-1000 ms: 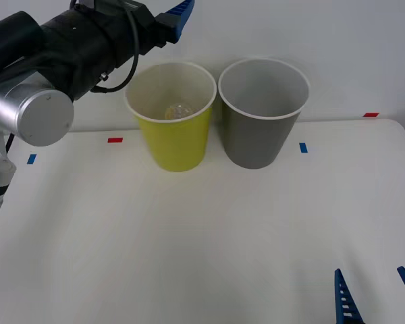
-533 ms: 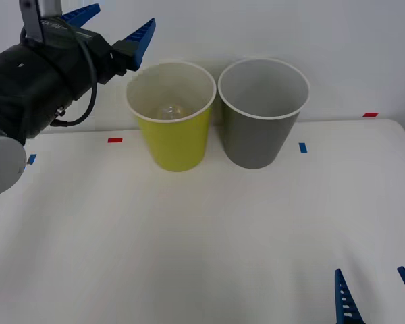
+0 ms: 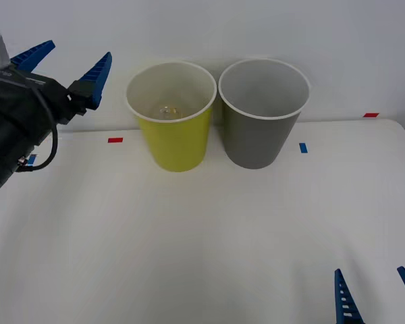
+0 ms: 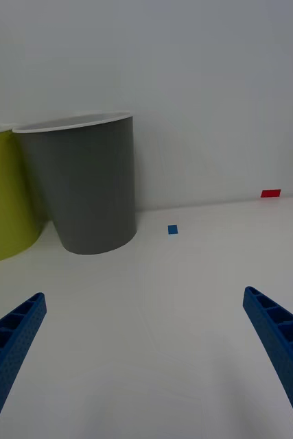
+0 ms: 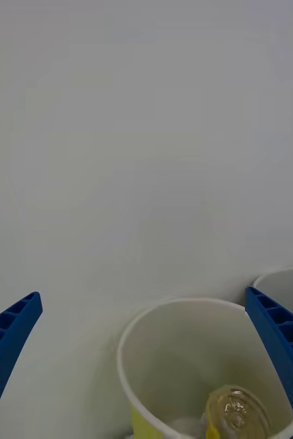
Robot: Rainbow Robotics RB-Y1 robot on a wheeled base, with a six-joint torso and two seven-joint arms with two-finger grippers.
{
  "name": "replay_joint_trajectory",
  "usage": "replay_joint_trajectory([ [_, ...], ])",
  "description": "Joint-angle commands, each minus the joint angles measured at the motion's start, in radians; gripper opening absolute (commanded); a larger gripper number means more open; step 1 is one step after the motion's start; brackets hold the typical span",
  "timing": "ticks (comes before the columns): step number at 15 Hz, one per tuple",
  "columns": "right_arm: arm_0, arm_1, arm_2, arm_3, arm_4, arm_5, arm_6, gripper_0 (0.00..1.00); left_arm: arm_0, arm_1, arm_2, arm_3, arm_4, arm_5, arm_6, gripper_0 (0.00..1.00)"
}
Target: Put cans in the gray bin and PET bottles in the light green bin.
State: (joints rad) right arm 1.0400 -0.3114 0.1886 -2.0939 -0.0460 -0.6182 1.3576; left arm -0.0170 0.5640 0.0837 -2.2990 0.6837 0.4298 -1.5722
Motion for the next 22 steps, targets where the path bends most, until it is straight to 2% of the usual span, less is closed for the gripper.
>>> replay_joint_trajectory([
  [1,0.000,0.000,0.000,0.000,0.000,0.000,0.000,1.00,0.138,0.000,0.001,0.001,-0.023,-0.180,-0.020,1.00],
  [6,0.000,0.000,0.000,0.000,0.000,0.000,0.000,1.00,0.376,0.000,-0.019,0.001,-0.050,-0.425,-0.054,1.00],
  [12,0.000,0.000,0.000,0.000,0.000,0.000,0.000,1.00,0.532,-0.018,-0.038,0.001,-0.070,-0.487,-0.077,1.00],
  [15,0.000,0.000,0.000,0.000,0.000,0.000,0.000,1.00,0.621,-0.082,-0.081,0.001,-0.096,-0.537,-0.100,1.00],
  [17,0.000,0.000,0.000,0.000,0.000,0.000,0.000,1.00,0.669,-0.128,-0.108,0.001,-0.182,-0.565,-0.109,1.00],
  [22,0.000,0.000,0.000,0.000,0.000,0.000,0.000,1.00,0.824,-0.184,-0.199,0.007,-0.375,-0.703,-0.081,1.00],
])
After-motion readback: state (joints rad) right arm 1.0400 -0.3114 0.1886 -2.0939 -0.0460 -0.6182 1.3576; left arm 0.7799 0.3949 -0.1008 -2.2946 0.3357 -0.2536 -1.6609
